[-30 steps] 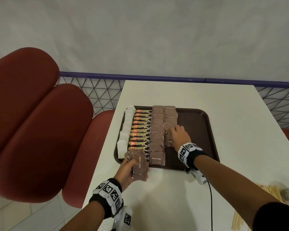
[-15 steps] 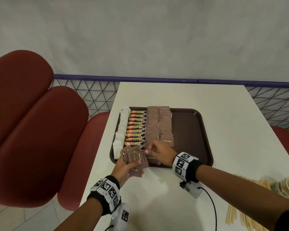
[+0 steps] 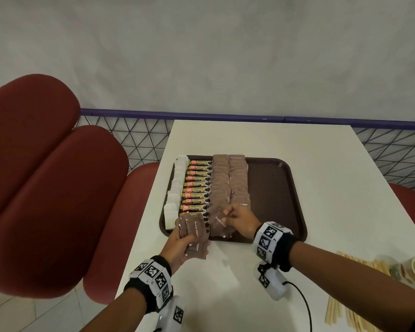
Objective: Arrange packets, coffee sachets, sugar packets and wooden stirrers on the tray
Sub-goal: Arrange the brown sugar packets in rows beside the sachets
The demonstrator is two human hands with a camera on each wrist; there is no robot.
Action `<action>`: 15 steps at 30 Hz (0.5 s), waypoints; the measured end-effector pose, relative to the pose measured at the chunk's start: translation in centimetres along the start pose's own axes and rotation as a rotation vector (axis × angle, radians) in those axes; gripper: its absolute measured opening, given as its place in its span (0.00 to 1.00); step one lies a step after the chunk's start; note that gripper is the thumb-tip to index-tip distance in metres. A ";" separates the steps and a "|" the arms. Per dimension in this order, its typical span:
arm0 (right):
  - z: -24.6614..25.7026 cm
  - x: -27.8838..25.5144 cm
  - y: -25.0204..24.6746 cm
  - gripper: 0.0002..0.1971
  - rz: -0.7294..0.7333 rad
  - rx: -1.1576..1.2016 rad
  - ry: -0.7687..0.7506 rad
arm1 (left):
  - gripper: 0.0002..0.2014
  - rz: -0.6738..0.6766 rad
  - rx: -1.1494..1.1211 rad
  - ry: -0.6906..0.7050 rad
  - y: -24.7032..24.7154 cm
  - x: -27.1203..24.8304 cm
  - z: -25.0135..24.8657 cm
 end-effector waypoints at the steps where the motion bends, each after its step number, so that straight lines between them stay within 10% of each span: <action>1: -0.2 0.3 -1.0 0.15 -0.052 -0.034 0.004 | 0.18 -0.007 0.000 0.004 -0.1 0.0 -0.1; 7: -1.0 2.6 -5.6 0.14 -0.264 -0.338 0.028 | 0.19 -0.072 -0.025 0.036 -0.9 0.2 -0.2; 15: -1.1 4.8 -4.1 0.13 -0.196 -0.501 0.037 | 0.17 -0.094 -0.028 0.039 -1.0 0.1 -0.4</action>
Point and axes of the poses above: each hand's wrist, its own x-axis towards the middle knuckle, its own y-axis out of the palm, z = x × y, the point moved 4 cm from there along x, towards the middle knuckle, and after that the axes turned 8 degrees about -z, right-handed, at the moved point
